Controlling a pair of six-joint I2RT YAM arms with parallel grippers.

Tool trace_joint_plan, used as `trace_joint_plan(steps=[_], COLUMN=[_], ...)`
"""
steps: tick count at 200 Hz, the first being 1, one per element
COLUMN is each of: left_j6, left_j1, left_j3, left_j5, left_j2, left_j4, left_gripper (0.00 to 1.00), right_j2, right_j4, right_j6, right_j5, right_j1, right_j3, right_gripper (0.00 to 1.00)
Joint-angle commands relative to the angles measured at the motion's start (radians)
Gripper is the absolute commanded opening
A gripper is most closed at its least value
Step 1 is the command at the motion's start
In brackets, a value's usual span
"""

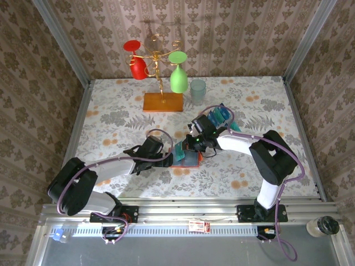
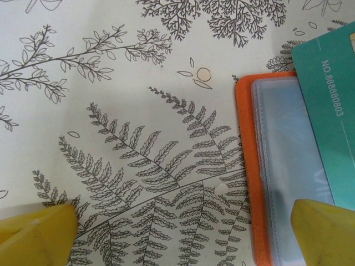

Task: Put the credit cards into the card holder
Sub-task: Insert the credit card into the card slot.

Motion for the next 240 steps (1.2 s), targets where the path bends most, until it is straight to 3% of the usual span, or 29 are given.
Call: trace_joint_plan(steps=[1, 181, 240], left_j6=[0.019, 0.048, 0.031], left_j1=[-0.013, -0.064, -0.067], left_j3=[0.022, 0.059, 0.055], left_j5=[0.009, -0.089, -0.105], left_j2=[0.027, 0.074, 0.077], left_j4=[0.026, -0.067, -0.084], left_gripper=[1.0, 1.0, 1.0], right_j2=[0.02, 0.015, -0.129], right_j4=[0.005, 0.017, 0.007], right_j6=[0.003, 0.005, 0.003], right_j5=[-0.018, -0.044, -0.014], right_j1=[0.006, 0.004, -0.041], right_j3=[-0.014, -0.014, -0.05], right_gripper=[0.0, 0.0, 0.0])
